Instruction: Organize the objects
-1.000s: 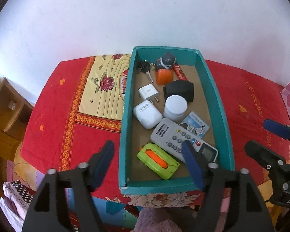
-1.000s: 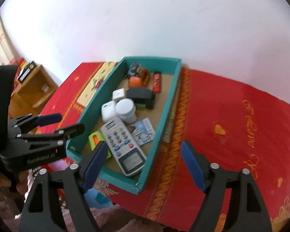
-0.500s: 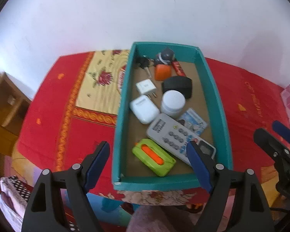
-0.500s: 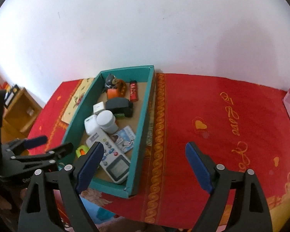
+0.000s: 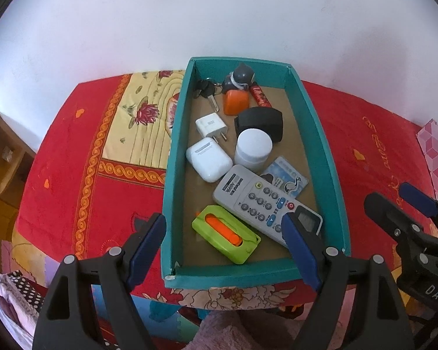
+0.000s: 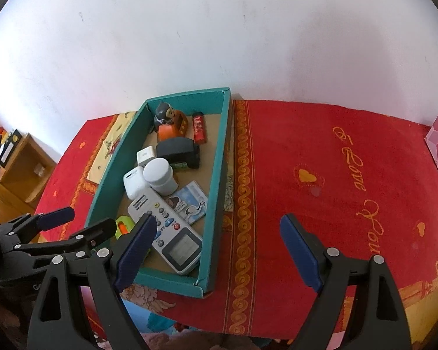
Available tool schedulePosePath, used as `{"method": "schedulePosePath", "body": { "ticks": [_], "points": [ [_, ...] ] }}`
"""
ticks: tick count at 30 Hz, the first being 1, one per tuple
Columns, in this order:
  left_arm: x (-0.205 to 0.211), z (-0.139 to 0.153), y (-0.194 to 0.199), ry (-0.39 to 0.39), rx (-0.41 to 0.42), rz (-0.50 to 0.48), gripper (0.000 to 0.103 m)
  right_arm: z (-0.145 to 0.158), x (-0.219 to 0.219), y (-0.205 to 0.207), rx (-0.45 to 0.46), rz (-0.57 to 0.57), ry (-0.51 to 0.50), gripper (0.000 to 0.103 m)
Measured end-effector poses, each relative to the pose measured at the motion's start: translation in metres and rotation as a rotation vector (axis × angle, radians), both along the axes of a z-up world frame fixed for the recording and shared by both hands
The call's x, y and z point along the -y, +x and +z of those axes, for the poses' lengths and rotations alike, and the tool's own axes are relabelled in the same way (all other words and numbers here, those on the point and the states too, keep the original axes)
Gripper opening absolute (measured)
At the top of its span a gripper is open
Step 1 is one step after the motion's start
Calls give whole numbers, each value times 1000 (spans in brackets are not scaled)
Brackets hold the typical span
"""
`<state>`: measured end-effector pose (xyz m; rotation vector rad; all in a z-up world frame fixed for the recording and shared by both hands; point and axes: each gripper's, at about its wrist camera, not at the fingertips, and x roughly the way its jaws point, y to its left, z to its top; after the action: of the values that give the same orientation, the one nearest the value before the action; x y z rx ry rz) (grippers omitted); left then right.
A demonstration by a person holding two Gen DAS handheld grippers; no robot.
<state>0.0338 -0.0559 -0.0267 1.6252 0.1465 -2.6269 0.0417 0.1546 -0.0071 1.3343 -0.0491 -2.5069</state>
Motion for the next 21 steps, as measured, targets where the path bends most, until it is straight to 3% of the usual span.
{"method": "schedulePosePath", "body": {
  "ticks": [21],
  "points": [
    [2, -1, -5, 5, 13, -12, 82, -4, 1, -2, 17, -26, 5, 88]
  ]
}}
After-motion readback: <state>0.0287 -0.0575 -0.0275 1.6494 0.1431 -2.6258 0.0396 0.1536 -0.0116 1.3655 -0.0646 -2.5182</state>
